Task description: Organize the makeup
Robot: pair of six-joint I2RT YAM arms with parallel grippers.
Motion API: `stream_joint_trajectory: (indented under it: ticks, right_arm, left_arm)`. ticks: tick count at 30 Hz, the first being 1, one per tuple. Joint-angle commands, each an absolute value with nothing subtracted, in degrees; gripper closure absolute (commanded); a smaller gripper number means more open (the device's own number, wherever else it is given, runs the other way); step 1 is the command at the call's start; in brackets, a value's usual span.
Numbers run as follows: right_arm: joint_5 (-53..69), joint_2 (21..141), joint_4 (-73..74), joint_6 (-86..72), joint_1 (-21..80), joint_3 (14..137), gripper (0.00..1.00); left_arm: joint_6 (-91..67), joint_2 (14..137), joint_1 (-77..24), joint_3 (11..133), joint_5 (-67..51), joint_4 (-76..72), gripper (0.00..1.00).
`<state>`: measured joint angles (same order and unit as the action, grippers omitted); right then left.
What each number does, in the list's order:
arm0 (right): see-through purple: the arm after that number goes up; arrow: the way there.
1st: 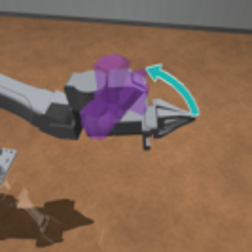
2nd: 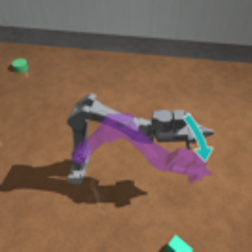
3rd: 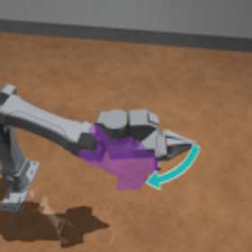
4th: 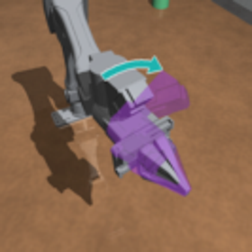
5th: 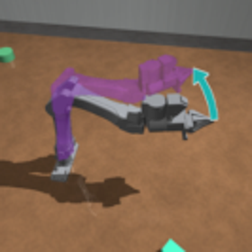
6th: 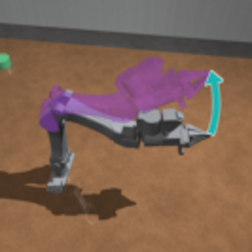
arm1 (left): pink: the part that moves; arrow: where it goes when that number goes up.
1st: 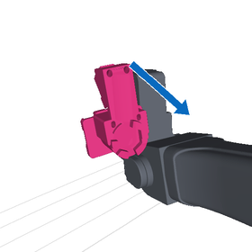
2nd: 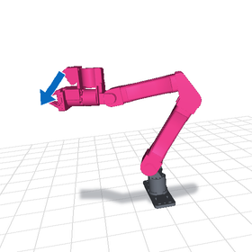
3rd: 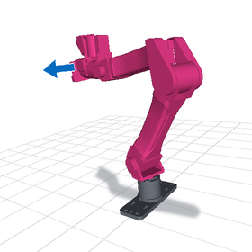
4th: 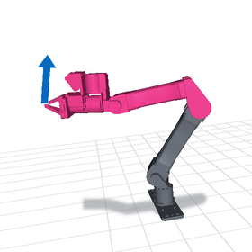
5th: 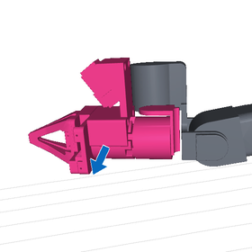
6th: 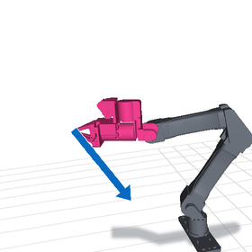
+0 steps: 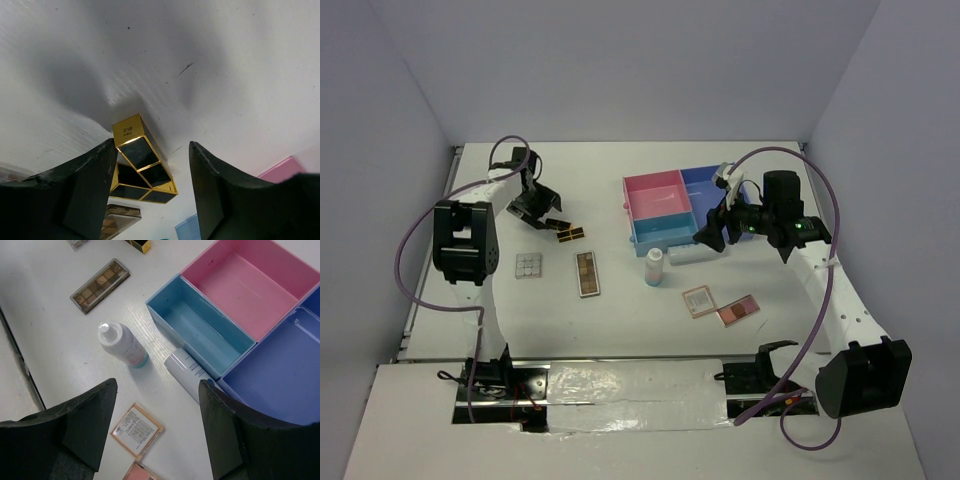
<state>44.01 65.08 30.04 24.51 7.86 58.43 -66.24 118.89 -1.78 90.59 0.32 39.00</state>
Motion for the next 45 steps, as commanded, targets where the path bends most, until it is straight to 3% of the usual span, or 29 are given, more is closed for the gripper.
stream_joint_trajectory:
  ticks: [1, 7, 10, 13, 21, 26, 30, 32, 37, 43, 45]
  right_arm:
    - [44.65, 64.34, 27.86, 24.26, 7.03, 59.15, 0.26]
    - [44.74, 64.07, 27.77, 23.91, 6.33, 59.68, 0.26]
    - [44.82, 63.98, 27.77, 23.99, 6.07, 59.85, 0.26]
    - [44.74, 63.81, 28.04, 24.34, 5.89, 59.85, 0.26]
    - [45.09, 62.76, 29.09, 26.01, 5.89, 59.06, 0.26]
    - [47.72, 61.79, 30.23, 29.26, 5.8, 57.83, 0.34]
    - [51.24, 60.65, 32.86, 33.83, 5.8, 57.13, 0.59]
    - [51.68, 59.77, 32.78, 35.85, 5.89, 56.43, 0.62]
    - [51.5, 57.13, 31.38, 36.48, 5.8, 55.11, 0.58]
    - [50.19, 55.99, 29.8, 34.89, 5.54, 53.79, 0.5]
    - [50.01, 55.81, 29.71, 34.89, 5.54, 53.7, 0.49]
  left_arm:
    - [-66.54, 120.67, -2.11, 93.86, -0.26, 42.01, 0.3]
    - [-64.17, 122.69, -2.46, 95.79, -0.26, 44.47, 0.35]
    - [-62.58, 124.89, -2.55, 98.51, -0.26, 46.31, 0.44]
    - [-61.35, 125.42, -2.55, 100.37, -0.26, 46.58, 0.64]
    - [-57.75, 121.74, -2.55, 105.38, -5.34, 40.53, 1.0]
    - [-51.44, 116.73, -5.09, 104.86, -11.68, 29.64, 1.0]
    - [-46.68, 111.81, -10.53, 101.26, -18.53, 18.48, 1.0]
    - [-43.96, 110.75, -13.78, 100.03, -19.51, 12.87, 1.0]
    - [-41.49, 113.19, -18.54, 101.85, -19.43, 7.03, 0.99]
    - [-39.03, 120.66, -22.93, 109.95, -14.16, 14.32, 0.91]
    - [-38.41, 122.16, -23.99, 110.91, -11.53, 15.2, 0.84]
